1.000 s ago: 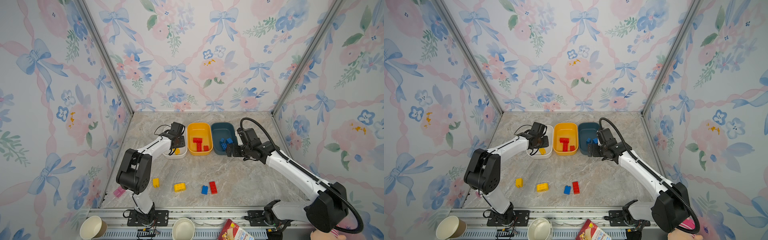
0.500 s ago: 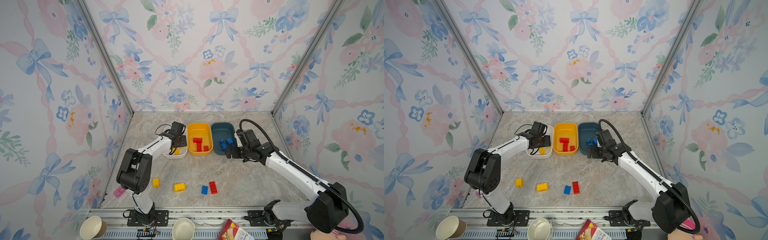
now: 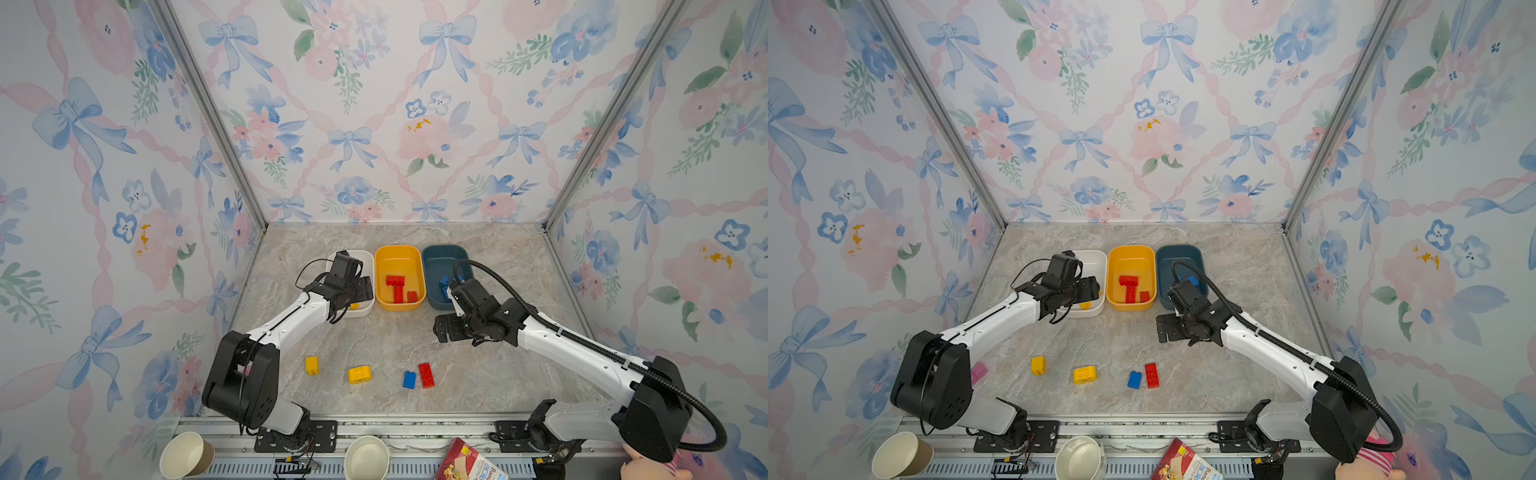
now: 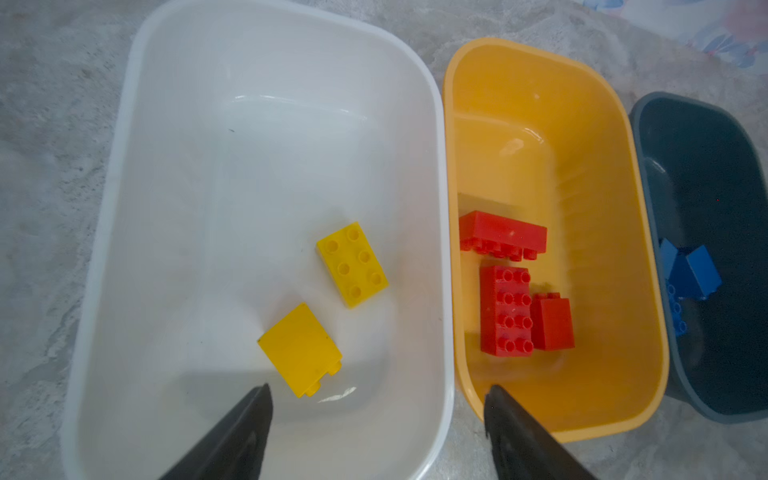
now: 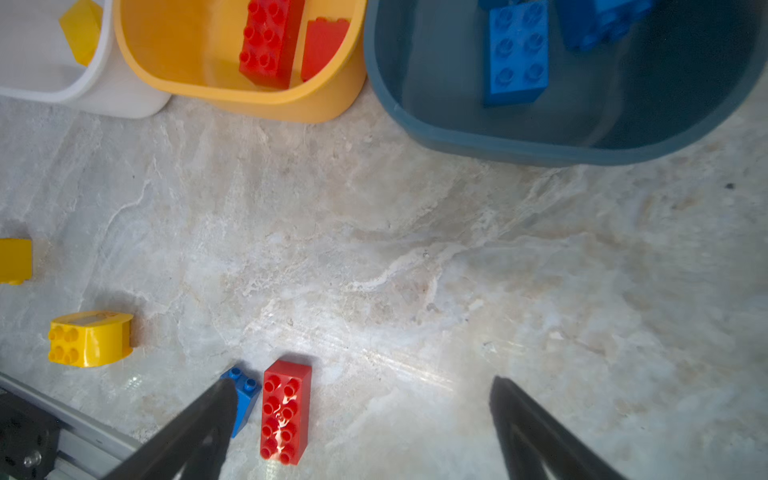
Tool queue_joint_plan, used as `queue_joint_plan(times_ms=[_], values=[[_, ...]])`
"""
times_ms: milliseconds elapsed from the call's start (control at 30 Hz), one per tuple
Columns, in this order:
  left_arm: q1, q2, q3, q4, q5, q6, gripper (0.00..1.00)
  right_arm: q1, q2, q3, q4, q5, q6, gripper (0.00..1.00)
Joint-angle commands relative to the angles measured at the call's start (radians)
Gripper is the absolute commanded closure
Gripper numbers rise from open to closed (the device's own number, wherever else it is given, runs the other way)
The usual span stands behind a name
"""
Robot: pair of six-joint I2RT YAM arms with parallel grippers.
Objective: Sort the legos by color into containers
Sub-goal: 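Lower the right gripper onto the red brick while left gripper lifts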
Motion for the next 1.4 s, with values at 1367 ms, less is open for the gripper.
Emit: queue_joint_plan(times_ms=[1367], values=[[0.008,-0.294,-0.224,0.041,0.052,-0.09,0.06,0.334,0.418,0.13,-0.109,0.037,0.017,0.36]])
